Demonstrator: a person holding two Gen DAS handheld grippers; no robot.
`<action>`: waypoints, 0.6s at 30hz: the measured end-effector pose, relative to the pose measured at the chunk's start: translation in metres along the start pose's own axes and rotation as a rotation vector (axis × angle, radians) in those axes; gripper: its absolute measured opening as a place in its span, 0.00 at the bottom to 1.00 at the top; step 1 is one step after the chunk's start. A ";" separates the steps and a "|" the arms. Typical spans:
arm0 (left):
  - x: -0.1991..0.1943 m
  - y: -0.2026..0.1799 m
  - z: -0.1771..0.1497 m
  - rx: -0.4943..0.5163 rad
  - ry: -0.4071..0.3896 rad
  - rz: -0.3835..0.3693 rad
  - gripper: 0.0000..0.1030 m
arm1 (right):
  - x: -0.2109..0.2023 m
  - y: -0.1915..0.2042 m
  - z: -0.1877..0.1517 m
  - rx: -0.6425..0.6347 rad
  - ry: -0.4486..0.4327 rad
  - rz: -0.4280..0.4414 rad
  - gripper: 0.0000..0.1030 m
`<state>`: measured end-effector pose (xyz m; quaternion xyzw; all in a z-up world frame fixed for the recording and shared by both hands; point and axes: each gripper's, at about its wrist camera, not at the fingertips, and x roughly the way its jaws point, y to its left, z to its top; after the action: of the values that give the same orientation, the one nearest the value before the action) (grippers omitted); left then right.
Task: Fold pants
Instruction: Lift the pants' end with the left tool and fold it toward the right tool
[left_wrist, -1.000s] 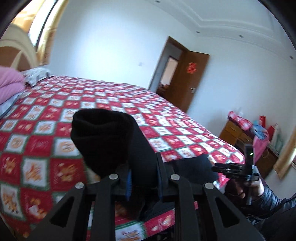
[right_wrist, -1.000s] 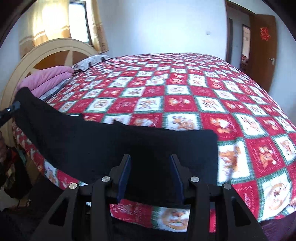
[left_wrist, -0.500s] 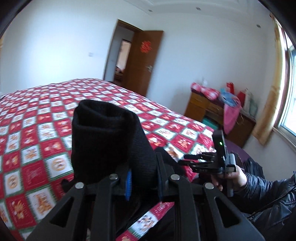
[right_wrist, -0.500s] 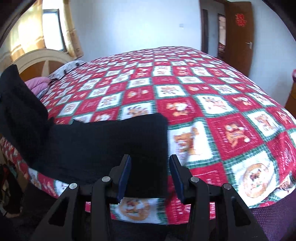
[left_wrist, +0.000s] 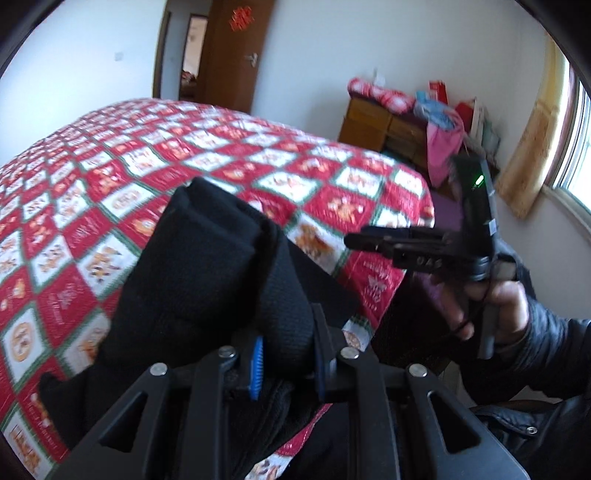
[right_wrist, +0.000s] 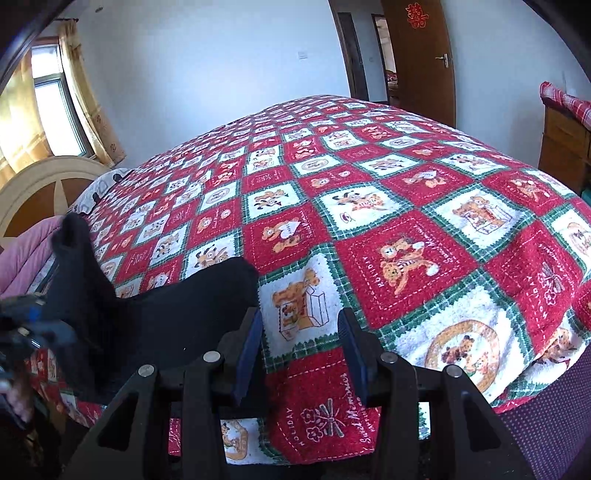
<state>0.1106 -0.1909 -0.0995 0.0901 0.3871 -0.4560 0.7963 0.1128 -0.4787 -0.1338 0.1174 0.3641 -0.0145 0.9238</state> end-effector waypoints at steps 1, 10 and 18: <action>0.009 -0.001 0.000 0.012 0.020 0.006 0.21 | 0.001 0.000 0.000 0.002 0.000 0.008 0.44; 0.063 -0.007 -0.010 0.041 0.039 0.076 0.33 | 0.011 0.003 -0.006 0.029 0.001 0.140 0.44; 0.019 -0.032 -0.028 0.101 -0.100 0.125 0.74 | 0.017 0.002 -0.009 0.125 0.028 0.403 0.59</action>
<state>0.0754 -0.2080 -0.1255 0.1313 0.3171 -0.4284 0.8359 0.1196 -0.4734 -0.1508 0.2451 0.3445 0.1499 0.8938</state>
